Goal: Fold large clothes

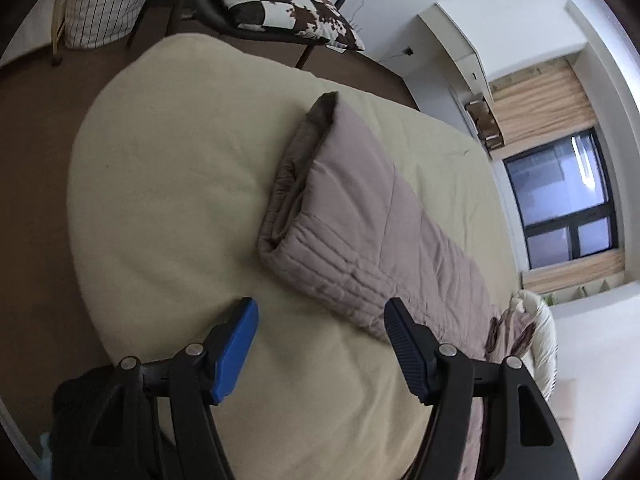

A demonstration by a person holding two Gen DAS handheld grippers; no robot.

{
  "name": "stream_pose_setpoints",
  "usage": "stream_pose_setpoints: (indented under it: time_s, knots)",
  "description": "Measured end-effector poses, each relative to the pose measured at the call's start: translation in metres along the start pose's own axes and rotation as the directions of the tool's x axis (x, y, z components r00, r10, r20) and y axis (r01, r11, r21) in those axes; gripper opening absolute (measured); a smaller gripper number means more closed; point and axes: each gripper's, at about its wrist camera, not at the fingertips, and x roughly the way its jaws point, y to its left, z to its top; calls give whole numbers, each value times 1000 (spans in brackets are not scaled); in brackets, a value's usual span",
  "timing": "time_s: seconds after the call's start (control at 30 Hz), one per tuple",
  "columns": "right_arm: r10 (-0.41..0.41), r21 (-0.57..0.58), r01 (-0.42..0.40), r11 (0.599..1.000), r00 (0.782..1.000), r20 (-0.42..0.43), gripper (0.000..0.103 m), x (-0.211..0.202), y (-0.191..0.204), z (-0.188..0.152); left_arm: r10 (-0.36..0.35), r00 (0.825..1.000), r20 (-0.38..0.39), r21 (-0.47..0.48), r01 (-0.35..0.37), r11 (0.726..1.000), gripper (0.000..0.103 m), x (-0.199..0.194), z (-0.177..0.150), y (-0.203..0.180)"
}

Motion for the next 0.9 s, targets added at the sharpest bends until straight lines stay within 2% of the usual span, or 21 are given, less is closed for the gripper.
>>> stream_pose_setpoints:
  time_s: [0.1, 0.13, 0.17, 0.23, 0.3, 0.37, 0.47, 0.53, 0.6, 0.63, 0.7, 0.8, 0.87, 0.9]
  knots:
    - [-3, -8, 3, 1000, 1000, 22, 78, -13, 2, -5, -20, 998, 51, -38, 22, 999, 65, 10, 17, -2]
    - [-5, -5, 5, 1000, 1000, 29, 78, -15, 1, -5, -19, 999, 50, -67, 23, 997, 52, 14, 22, 0]
    - [-7, -1, 7, 1000, 999, 36, 78, -20, -1, -5, -28, 999, 44, -102, 32, 994, 35, 17, 27, 1]
    - [-17, 7, 16, 1000, 998, 53, 78, -14, -8, 2, -47, 998, 47, -105, 52, 993, 21, 13, 33, -9]
    - [-28, 18, 27, 999, 997, 68, 78, -19, -17, 2, -77, 994, 79, 13, 76, 997, 18, -6, 32, -45]
    - [-28, 23, 26, 999, 997, 75, 78, -23, -26, 1, -136, 987, 88, 161, 121, 979, 18, -23, 22, -91]
    - [-40, 46, 36, 998, 996, 82, 78, -28, -43, 1, -237, 971, 27, 352, 212, 911, 17, -35, -13, -170]
    - [-27, 77, 20, 997, 996, 88, 78, -31, -57, 1, -290, 956, -40, 473, 273, 838, 17, -32, -53, -224]
    - [-24, 96, 15, 995, 995, 97, 78, -34, -69, 2, -317, 939, -135, 582, 334, 741, 17, -20, -105, -274]
    - [-23, 102, 12, 995, 995, 102, 78, -36, -74, 3, -318, 932, -173, 617, 354, 703, 17, -14, -128, -289]
    - [-18, 115, 4, 993, 993, 118, 78, -44, -84, 7, -305, 911, -278, 662, 412, 626, 17, 7, -185, -317]
    - [-13, 135, -6, 991, 990, 138, 78, -55, -97, 15, -240, 885, -398, 703, 463, 540, 20, 42, -257, -335]
    - [-18, 139, -1, 990, 990, 141, 78, -58, -104, 19, -150, 870, -469, 720, 476, 505, 36, 70, -302, -339]
    - [-22, 142, 3, 990, 991, 134, 78, -58, -107, 21, -94, 862, -499, 730, 476, 490, 40, 82, -322, -338]
